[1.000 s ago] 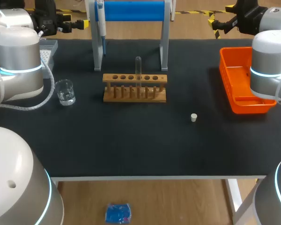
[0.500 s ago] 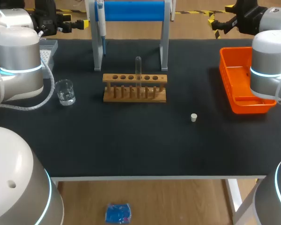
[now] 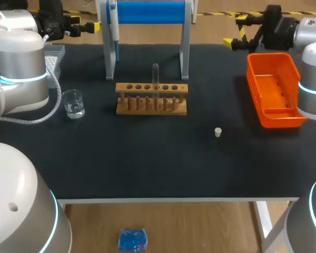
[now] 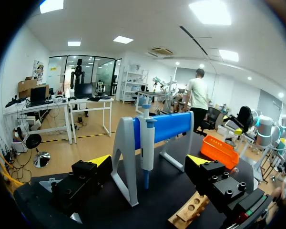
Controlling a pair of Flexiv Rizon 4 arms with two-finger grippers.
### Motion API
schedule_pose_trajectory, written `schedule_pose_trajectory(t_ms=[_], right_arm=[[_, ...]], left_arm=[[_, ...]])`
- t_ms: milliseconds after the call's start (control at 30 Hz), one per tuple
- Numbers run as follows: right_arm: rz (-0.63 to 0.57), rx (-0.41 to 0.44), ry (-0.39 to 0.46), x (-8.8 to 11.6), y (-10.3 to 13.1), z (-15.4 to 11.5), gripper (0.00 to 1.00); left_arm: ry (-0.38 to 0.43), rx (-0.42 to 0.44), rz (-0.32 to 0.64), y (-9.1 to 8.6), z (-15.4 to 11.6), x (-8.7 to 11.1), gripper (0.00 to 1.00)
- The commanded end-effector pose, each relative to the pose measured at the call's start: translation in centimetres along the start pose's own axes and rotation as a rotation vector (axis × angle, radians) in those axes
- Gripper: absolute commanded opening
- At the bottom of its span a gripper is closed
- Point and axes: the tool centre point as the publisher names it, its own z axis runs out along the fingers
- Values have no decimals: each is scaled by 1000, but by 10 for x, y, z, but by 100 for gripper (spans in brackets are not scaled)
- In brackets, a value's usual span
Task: Invert the test tube, pick up the pipette, mount the tip to pipette, aspirate from beaker and dispense into the tube, eject the tip, return the pipette, and cap with the stopper.
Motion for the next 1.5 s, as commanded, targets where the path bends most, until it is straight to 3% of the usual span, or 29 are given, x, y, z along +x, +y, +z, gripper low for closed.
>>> schedule_pose_trajectory(t_ms=[33, 300, 533, 833, 1000, 1133, 1500], right_arm=[[3, -26, 103, 30, -7, -22, 100], [-2, -50, 246, 89, -18, -25, 100], [47, -101, 331, 128, -20, -16, 100], [47, -128, 356, 165, -24, 9, 100], [25, -109, 340, 176, -32, 24, 100], [19, -72, 275, 169, -37, 34, 100], [19, -72, 275, 169, -37, 34, 100]], left_arm=[[0, 0, 0, 0, 0, 0, 100], [0, 0, 0, 0, 0, 0, 100], [0, 0, 0, 0, 0, 0, 100], [0, 0, 0, 0, 0, 0, 100], [0, 0, 0, 0, 0, 0, 100], [0, 0, 0, 0, 0, 0, 100], [0, 0, 0, 0, 0, 0, 100]])
